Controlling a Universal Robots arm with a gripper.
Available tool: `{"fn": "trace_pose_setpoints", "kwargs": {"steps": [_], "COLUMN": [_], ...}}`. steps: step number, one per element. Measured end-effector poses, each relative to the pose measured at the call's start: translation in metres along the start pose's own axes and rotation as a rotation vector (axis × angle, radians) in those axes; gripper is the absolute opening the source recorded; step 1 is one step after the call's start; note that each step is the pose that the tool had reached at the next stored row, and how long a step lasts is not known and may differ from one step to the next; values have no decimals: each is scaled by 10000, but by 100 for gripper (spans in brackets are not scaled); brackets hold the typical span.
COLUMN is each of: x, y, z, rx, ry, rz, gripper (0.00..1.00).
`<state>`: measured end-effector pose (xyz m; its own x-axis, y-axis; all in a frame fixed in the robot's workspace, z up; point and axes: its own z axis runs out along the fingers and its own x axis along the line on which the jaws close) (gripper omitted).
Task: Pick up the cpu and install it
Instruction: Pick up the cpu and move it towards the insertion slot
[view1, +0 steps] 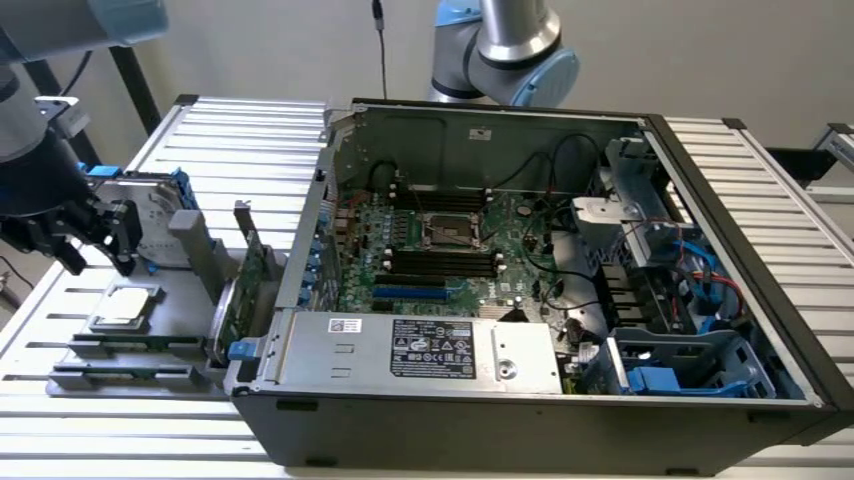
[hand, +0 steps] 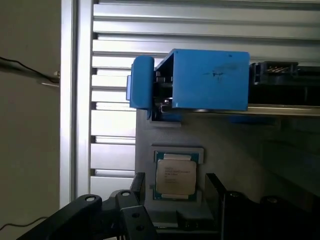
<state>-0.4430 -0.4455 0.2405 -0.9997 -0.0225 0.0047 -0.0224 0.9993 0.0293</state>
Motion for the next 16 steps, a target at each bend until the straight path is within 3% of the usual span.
{"fn": "trace_pose_setpoints", "kwargs": {"steps": [16], "x": [-18], "y": [-100], "z": [288], "rx": [-1], "ry": [-4], "rz": [141], "gripper": [60]}}
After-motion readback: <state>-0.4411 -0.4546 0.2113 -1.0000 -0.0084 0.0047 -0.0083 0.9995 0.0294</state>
